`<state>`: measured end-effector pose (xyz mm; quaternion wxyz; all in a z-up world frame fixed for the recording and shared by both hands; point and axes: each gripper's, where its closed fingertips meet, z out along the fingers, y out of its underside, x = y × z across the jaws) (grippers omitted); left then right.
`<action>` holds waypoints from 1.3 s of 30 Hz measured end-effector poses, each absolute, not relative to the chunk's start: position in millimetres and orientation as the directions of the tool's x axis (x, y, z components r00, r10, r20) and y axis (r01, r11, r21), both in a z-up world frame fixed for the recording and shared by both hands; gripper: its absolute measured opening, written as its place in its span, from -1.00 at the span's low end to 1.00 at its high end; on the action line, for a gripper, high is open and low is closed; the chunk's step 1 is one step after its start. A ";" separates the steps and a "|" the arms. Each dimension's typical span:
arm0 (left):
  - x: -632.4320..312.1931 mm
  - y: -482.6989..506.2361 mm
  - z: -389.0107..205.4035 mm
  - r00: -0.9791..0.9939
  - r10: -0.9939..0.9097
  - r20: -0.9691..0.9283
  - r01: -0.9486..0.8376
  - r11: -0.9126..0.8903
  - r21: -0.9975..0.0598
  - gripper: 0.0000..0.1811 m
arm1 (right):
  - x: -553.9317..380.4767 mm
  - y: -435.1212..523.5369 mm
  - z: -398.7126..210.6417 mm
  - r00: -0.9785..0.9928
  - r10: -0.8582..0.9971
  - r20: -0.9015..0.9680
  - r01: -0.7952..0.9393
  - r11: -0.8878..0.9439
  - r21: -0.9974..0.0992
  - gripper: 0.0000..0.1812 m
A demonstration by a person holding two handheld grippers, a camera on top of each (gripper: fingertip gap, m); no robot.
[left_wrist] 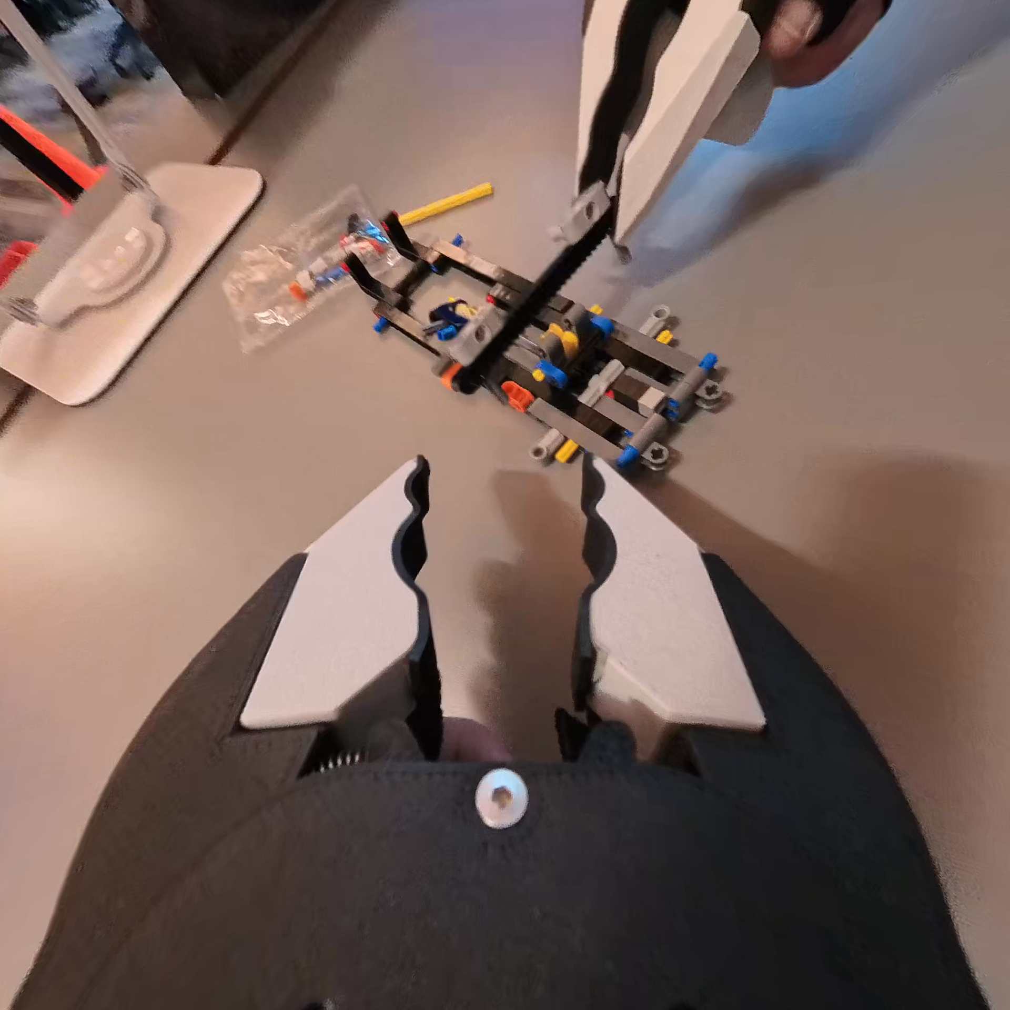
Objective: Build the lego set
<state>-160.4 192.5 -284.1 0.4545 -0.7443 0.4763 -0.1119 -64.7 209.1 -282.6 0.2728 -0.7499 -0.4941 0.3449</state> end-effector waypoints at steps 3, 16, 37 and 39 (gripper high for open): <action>-161.3 204.3 -273.8 0.499 -0.774 -0.389 -0.657 -0.045 -0.752 -0.44 | -66.0 208.2 -277.2 0.255 0.900 -0.353 0.515 -0.436 -0.738 -0.82; -136.8 218.3 -260.4 0.271 -0.666 -0.695 -0.796 0.251 -0.551 -0.67 | -67.7 203.0 -267.8 0.170 0.828 -0.535 0.501 -0.540 -0.676 -0.83; -139.9 218.6 -284.4 0.370 -0.867 -0.332 -0.681 -0.010 -0.732 -0.74 | -65.8 209.9 -280.9 0.173 0.892 -0.419 0.539 -0.441 -0.717 -0.67; -139.6 217.7 -287.9 0.371 -0.882 -0.289 -0.676 -0.044 -0.736 -0.74 | -65.4 210.5 -283.3 0.174 0.893 -0.415 0.547 -0.438 -0.714 -0.70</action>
